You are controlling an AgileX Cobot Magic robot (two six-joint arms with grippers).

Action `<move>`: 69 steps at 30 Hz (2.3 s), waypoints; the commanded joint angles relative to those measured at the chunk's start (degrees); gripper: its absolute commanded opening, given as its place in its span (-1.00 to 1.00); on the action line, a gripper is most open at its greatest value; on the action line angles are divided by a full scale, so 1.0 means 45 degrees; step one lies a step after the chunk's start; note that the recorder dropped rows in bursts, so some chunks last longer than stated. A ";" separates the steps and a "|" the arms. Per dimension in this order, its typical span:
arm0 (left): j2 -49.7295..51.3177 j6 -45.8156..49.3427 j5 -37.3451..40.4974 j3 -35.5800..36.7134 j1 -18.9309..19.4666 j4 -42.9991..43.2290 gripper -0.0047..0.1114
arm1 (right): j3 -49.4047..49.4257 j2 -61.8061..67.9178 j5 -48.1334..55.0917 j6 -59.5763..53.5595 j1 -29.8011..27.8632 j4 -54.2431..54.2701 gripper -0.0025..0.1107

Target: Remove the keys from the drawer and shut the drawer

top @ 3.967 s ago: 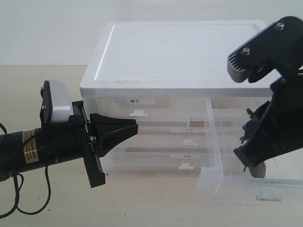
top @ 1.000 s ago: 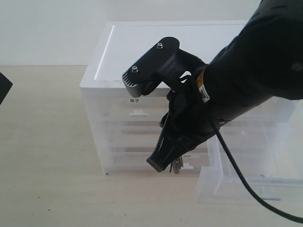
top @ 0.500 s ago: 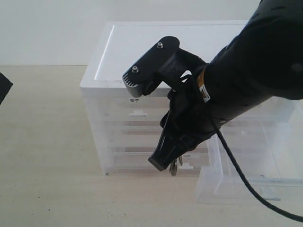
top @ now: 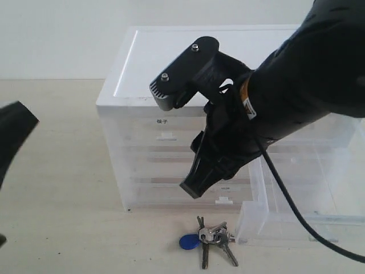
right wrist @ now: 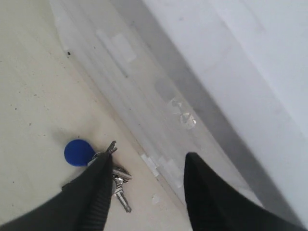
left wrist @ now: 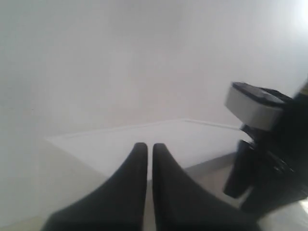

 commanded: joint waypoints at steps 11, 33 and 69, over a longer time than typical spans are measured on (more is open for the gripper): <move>0.2307 -0.1478 -0.0046 -0.1574 0.0004 0.7924 -0.84 | -0.0552 -0.5193 0.0350 0.0152 0.0036 -0.0277 -0.95; 0.6646 -0.1299 0.2470 -0.4749 -0.7182 0.7416 -0.84 | 0.1218 -0.7642 -0.0352 0.0682 0.0036 -0.1095 -0.96; 0.9930 0.3293 0.4442 -0.9480 -0.8003 -0.0352 -0.84 | 0.1246 -0.7642 -0.0110 0.1336 0.0036 -0.1467 -0.96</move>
